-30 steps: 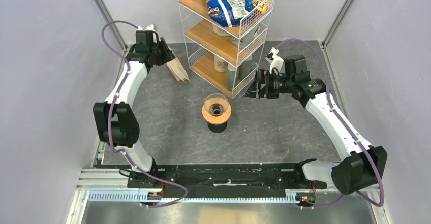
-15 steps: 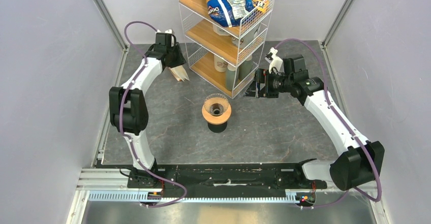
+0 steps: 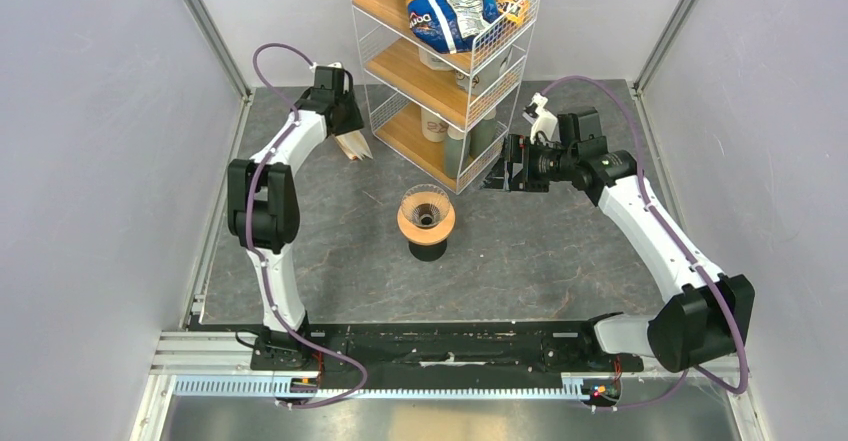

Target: Place the coffee filter in the dripper

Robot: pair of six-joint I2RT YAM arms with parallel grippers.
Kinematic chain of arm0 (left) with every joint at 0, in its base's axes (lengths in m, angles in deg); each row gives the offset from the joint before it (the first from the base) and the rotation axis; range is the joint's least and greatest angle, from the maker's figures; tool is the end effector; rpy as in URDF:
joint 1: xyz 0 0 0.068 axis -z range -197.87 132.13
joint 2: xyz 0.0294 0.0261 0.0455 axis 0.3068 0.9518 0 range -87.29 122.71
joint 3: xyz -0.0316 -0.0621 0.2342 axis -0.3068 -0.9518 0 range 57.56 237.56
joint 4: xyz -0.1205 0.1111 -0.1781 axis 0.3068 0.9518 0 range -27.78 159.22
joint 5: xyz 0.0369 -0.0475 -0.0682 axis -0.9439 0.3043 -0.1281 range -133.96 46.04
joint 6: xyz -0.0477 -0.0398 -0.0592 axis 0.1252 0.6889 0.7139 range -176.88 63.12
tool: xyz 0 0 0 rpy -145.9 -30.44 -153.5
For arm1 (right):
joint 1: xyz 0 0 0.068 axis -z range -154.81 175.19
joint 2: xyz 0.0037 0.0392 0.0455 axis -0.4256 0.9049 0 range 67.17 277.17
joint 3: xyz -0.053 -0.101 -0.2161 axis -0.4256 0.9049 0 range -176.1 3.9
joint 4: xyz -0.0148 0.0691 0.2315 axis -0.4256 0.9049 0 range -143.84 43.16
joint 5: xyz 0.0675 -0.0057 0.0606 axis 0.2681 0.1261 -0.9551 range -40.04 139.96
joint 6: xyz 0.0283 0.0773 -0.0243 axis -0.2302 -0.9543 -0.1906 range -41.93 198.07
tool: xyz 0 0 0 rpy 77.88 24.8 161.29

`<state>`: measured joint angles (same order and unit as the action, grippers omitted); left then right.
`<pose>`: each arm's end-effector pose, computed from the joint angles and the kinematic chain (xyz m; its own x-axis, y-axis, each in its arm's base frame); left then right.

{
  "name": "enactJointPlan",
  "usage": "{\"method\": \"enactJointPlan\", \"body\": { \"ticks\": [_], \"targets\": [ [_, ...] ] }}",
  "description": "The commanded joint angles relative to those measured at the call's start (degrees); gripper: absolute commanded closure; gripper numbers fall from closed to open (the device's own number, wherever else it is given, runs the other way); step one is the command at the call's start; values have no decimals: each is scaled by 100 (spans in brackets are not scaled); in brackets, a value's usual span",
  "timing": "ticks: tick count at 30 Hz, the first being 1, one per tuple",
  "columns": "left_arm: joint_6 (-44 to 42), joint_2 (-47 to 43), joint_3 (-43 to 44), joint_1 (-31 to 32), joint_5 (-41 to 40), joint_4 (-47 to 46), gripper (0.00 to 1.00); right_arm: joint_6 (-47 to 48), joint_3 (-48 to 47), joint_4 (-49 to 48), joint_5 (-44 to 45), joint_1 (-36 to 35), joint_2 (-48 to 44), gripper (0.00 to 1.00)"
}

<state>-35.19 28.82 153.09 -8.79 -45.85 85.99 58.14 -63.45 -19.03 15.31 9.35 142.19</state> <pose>0.4558 -0.0703 0.1968 -0.6912 -0.2637 -0.6728 -0.1304 0.9613 -0.2428 0.2673 0.1205 0.2775 -0.8247 0.0574 -0.5626 -0.3690 0.6993 0.6123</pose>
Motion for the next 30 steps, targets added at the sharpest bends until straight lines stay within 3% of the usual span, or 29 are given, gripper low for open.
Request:
{"method": "enactJointPlan", "body": {
  "ticks": [1, 11, 30],
  "targets": [
    [-181, 220, 366, 6, -243, -163, 60, -7, -262, -117, -58, 37, 37, 3],
    [-94, 500, 540, 6, -312, -24, 61, 7, -270, -113, -68, 103, 67, 3],
    [107, 53, 646, 6, -452, 524, 93, 53, -235, -110, -168, 178, 56, 3]
  ]
}}
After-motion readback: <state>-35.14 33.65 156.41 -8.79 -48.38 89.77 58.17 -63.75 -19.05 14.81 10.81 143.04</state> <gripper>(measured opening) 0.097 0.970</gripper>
